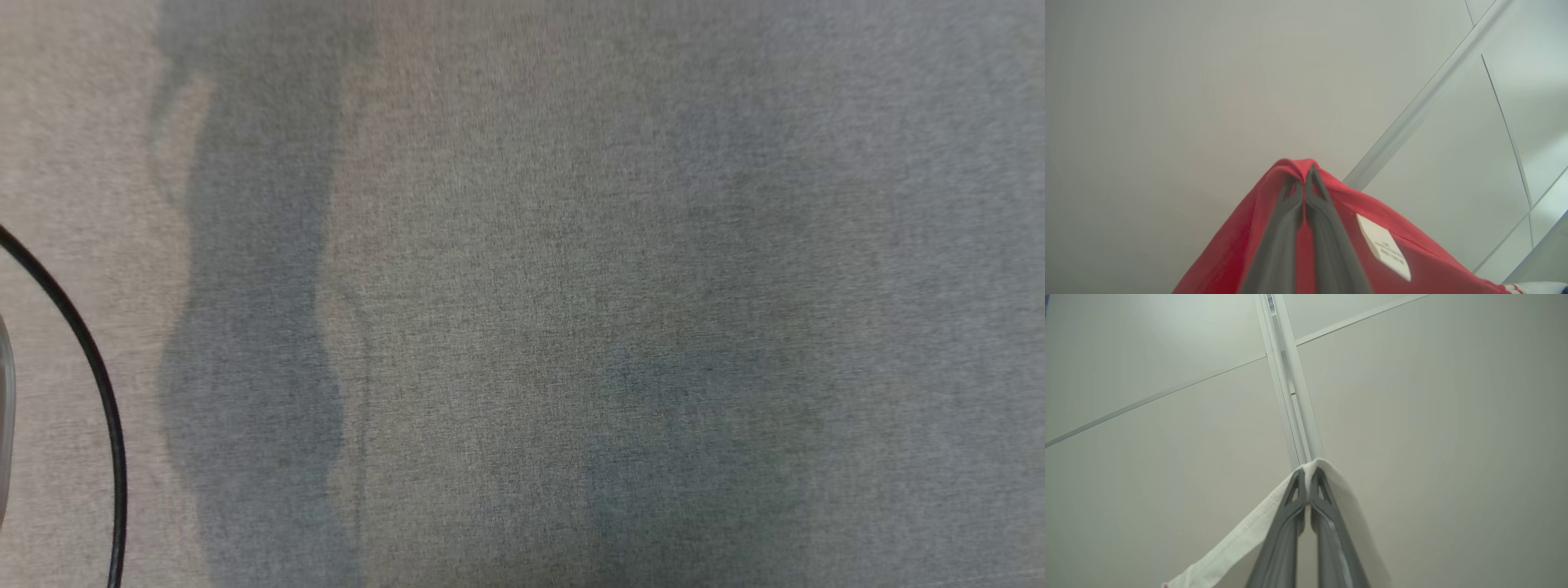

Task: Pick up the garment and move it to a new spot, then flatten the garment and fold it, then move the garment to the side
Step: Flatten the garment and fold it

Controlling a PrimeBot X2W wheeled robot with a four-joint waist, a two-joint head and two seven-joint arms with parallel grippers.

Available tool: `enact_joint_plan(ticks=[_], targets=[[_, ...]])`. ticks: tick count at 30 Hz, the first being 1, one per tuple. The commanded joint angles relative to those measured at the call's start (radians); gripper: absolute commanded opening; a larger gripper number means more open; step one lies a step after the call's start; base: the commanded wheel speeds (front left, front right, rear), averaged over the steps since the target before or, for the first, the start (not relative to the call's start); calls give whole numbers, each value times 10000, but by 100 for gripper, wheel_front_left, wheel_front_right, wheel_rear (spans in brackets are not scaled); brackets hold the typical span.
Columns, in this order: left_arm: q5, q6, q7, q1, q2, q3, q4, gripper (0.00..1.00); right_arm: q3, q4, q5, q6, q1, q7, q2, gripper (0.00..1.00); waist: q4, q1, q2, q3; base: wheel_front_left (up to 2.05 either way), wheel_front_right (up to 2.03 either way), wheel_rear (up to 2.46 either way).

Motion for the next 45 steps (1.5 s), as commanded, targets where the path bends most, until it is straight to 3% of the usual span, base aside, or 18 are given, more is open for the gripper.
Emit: enact_joint_plan(ticks=[1,11,16,24,33,45], targets=[[-17,-219,-276,-203,-29,103,323,0,44,249,168,-1,-87,-380,10,0,-2,0,0,533,0,0,0],[691,-2311,-1680,385,-81,-632,3168,0,1706,1942,1900,-1,1823,-1239,128,0,159,0,0,999,0,0,0],[1400,-2786,-2259,1581,-17,-1441,4320,0,2409,2446,2592,-1,3584,-1347,56,0,273,0,0,835,0,0,0],[2005,-3054,-2520,3232,119,-2538,5243,0,3407,2820,3496,-1,5432,-1268,-249,0,363,0,0,143,0,0,0],[3446,-3051,-2694,5021,679,-4563,5811,0,4443,3101,4552,-1,6969,-648,-587,0,394,0,0,-1013,0,0,0],[4381,-3050,-3054,6828,784,-6424,6127,0,5193,3795,5738,-2,8805,291,-876,0,455,0,0,-2678,0,0,0]])
